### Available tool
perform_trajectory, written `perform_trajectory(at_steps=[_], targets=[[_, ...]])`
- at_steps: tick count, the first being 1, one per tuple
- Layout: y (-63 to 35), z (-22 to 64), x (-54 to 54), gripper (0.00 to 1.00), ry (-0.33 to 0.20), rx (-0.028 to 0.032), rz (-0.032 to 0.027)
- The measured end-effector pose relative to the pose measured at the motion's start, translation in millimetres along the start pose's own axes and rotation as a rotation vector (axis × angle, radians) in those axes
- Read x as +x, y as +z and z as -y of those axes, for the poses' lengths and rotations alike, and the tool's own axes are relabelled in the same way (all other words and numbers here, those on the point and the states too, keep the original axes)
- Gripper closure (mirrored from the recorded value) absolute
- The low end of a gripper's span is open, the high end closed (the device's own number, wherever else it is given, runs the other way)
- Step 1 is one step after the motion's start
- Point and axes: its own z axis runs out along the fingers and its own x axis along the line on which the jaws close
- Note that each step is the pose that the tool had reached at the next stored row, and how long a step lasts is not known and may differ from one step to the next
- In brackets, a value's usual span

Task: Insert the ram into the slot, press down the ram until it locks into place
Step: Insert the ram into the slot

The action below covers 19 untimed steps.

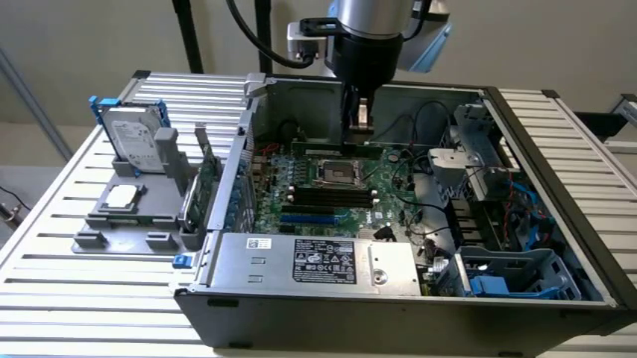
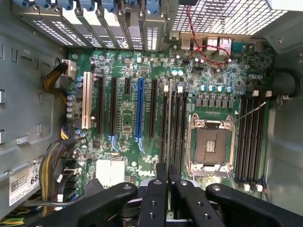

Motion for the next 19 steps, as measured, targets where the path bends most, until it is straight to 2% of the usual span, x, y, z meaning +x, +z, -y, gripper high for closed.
perform_trajectory(at_steps=[19], targets=[[34.7, 0.9, -9.1, 0.87, 0.005, 0.0001, 0.0001]])
